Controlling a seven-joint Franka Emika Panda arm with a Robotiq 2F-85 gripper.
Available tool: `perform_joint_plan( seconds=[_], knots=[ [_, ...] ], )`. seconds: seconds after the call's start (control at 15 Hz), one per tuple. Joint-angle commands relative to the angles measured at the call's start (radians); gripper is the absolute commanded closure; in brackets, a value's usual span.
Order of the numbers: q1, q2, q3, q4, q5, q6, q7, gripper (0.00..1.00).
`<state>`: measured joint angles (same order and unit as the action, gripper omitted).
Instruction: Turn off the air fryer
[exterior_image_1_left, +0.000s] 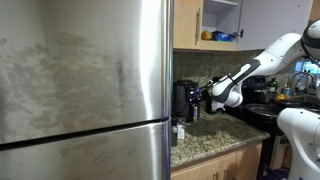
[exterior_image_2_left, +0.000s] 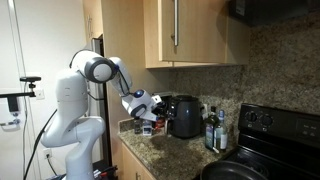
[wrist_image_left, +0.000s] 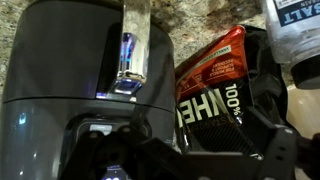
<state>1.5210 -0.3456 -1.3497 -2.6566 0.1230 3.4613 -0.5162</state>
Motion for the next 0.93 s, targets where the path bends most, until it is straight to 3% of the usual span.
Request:
perform_joint_plan(
  seconds=[0.0,0.47,0.53,0.87],
  knots=[
    [0.034,0.0,-0.025,0.0,0.0,0.006,0.0,0.0],
    [0.068,0.016,-0.067,0.092,0.006,0.003,0.013,0.0],
    [0.057,0.0,-0.05,0.054,0.001,0.003,0.003,0.0],
    [0.076,0.015,-0.067,0.075,0.015,-0.012,0.016,0.0]
  ],
)
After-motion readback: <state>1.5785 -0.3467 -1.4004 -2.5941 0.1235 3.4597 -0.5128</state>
